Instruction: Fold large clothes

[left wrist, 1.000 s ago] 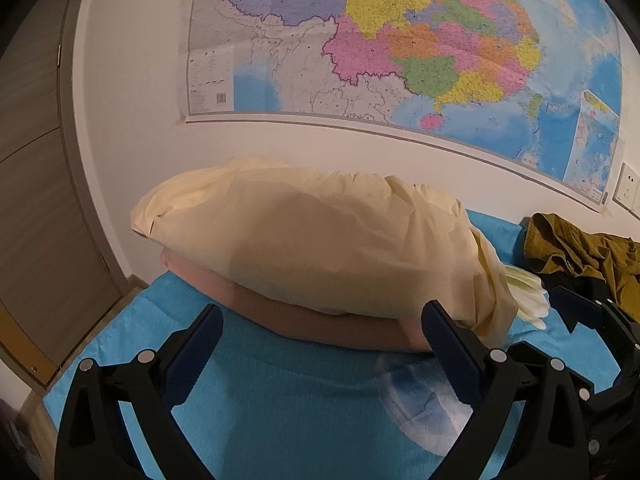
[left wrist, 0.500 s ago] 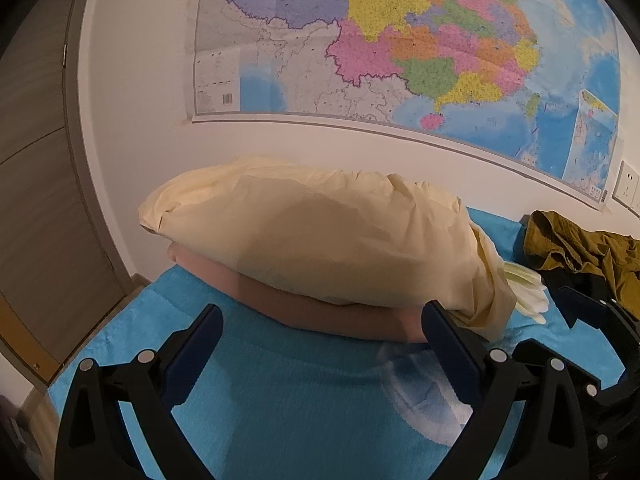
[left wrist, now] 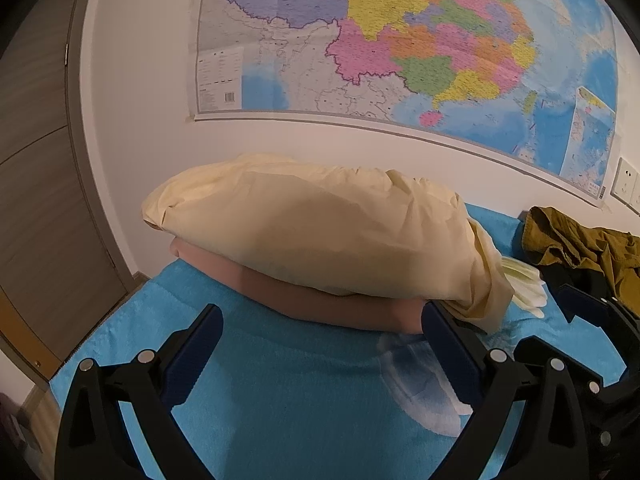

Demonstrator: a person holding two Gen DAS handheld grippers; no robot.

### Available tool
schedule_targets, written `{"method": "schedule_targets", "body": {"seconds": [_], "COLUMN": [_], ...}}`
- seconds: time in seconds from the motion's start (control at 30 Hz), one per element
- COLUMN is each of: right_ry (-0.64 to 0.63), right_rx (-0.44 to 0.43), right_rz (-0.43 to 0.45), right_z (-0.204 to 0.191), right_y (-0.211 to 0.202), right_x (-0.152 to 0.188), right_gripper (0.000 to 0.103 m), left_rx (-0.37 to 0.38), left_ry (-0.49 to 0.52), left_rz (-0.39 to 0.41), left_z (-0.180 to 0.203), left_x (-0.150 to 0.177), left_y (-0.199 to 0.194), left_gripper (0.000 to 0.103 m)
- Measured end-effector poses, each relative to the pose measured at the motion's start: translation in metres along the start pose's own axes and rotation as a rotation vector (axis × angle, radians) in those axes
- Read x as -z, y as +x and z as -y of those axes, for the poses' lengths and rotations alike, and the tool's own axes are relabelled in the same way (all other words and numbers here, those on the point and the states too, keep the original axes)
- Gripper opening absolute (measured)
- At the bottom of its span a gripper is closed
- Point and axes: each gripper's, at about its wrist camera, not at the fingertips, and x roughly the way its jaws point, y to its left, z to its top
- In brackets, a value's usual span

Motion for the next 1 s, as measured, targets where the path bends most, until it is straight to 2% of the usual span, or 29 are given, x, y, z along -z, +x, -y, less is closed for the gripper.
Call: {"method": "schedule_targets", "body": {"seconds": [1.0], "right_ry": [-0.005], "right_rx": [-0.004], "right_rz": [0.007], "right_z": [-0.003], "right_y": [-0.0093], "right_x": [0.0028], "right_gripper": [0.097], "left_rx": [0.006], "left_ry": [-0.007], "left_rz": [-0.005], "left_z": [0.0013], "left_x": [0.0093], "left_y": [-0.0071], "left_gripper": [0.096]}}
